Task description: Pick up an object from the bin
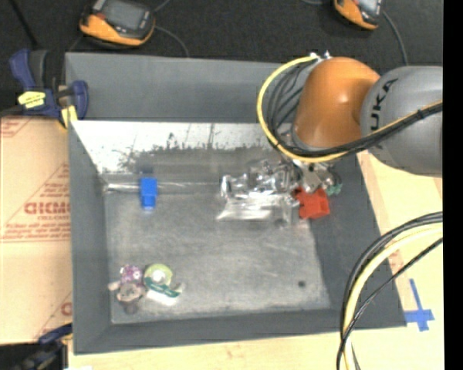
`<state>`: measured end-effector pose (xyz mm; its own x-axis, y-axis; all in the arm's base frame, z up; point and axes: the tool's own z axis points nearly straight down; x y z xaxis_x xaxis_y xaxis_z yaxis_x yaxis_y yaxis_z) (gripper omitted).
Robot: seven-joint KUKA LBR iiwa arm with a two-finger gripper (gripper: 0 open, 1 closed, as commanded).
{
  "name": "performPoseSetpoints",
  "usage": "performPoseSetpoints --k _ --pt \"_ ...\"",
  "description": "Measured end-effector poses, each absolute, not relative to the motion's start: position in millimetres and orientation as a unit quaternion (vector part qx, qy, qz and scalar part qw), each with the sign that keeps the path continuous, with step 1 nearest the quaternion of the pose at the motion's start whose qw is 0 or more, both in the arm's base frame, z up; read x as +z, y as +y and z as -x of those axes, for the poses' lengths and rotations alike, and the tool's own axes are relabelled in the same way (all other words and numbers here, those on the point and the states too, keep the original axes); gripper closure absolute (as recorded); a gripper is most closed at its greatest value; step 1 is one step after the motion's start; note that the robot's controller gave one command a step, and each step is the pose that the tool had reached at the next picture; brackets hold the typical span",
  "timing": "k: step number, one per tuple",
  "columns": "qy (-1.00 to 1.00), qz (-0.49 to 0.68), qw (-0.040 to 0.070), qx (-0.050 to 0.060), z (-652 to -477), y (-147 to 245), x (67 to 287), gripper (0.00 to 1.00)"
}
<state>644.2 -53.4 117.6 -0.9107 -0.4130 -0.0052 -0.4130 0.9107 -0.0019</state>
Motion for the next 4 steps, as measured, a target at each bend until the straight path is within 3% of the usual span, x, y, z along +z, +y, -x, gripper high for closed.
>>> performPoseSetpoints --k 1,2,3,4 --pt "0.971 0.24 0.007 -0.001 -638.6 -88.6 89.7 0.0" --pt "0.939 0.344 0.003 0.003 -641.0 -140.1 98.5 0.0" --pt "0.921 0.39 0.008 0.005 -649.5 -142.4 92.2 0.0" --pt "0.934 0.357 0.019 0.01 -656.9 -143.2 85.7 0.0"
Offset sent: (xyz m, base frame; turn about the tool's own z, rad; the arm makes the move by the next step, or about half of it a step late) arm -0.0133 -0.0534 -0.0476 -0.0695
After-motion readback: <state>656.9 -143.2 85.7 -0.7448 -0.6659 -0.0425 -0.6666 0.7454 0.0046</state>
